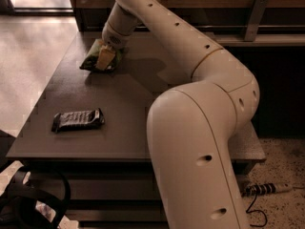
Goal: Pick green jalapeno chip bag
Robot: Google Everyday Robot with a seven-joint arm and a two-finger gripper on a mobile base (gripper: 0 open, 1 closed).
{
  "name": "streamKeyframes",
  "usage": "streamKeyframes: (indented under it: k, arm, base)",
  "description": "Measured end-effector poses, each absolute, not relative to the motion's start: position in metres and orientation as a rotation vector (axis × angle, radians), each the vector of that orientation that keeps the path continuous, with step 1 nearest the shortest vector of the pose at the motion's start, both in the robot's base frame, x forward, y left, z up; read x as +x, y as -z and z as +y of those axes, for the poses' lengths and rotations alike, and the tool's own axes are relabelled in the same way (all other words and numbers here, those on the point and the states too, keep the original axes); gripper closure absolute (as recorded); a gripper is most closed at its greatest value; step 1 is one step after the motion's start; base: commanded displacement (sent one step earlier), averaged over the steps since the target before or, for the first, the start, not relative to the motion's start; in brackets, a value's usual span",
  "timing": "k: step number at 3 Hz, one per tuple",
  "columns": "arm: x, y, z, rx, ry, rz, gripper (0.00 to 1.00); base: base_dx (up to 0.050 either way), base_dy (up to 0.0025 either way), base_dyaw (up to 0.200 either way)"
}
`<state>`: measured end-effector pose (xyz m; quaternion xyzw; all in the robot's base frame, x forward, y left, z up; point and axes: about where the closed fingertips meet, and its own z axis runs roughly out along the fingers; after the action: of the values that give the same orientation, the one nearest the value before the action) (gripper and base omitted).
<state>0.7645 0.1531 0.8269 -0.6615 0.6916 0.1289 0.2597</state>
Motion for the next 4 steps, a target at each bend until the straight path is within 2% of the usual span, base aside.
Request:
streamKeyframes:
  k: [2,4]
  arm:
    - [0.764,-0.83,0.152,-1.786,-0.349,1.863,1.0]
    - [0.743,-0.895,0.118,-1.655,-0.363,1.636,1.0]
  base:
    - [0.0,0.0,0.0]
    - [0.0,0.0,0.0]
